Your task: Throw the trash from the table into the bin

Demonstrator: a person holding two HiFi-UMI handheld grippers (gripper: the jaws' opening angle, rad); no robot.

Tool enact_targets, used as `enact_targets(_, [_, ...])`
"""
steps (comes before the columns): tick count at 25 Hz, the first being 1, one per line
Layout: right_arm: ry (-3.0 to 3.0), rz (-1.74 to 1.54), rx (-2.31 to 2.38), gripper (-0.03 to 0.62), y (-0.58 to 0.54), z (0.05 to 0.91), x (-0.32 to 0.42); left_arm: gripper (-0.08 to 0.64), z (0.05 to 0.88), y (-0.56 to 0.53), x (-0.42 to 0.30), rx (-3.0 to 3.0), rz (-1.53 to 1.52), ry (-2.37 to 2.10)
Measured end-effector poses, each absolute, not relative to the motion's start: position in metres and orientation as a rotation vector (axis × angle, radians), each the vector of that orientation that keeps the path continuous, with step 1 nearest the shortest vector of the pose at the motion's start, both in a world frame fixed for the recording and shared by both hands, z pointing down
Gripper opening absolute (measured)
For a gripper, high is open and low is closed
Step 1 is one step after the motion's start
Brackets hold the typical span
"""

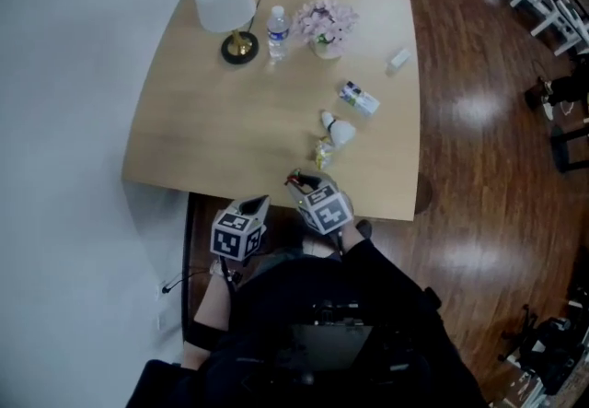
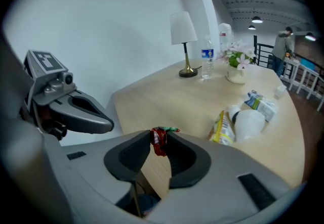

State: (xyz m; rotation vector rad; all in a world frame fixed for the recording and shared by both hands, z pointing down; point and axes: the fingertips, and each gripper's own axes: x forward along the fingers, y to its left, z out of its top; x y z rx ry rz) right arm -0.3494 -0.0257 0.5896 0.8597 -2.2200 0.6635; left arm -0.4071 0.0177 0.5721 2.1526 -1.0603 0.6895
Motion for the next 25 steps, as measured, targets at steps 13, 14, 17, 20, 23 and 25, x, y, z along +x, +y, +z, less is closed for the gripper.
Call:
enact_targets(13, [-2.178,0.848,1.18,0.104,0.008,0.541,-0.201,0.0,0.548,0.003,-0.267,2.383,0.801,-0.731])
enact_targets(14, [-2.172,0.863,1.2,0.104,0.009,0.542,-0.19,0.0,0.547,0.003,-0.257,2.39,0.808,-0.713])
enact_targets(17, [-2.155,0.878,1.263,0.104,0.013,0.541,-0.157,0.0,0.548,0.004,-0.224,2.405,0.836,-0.656])
enact_targets(20, [-2.128,0.896,1.349,0.104,0.017,0.543,-0.117,0.0,0.551,0.009,-0.183,2.43,0.882,-0.572])
enact_targets(23, [-2.085,0.941,1.446,0.104,0.024,0.547,-0.07,0.0,0.556,0.015,-0.138,2.453,0.927,-0.484])
enact_targets(25, [-2.056,0.964,1.492,0.104,0.03,0.553,-0.038,0.0,0.56,0.019,-0.107,2.46,0.949,-0.439])
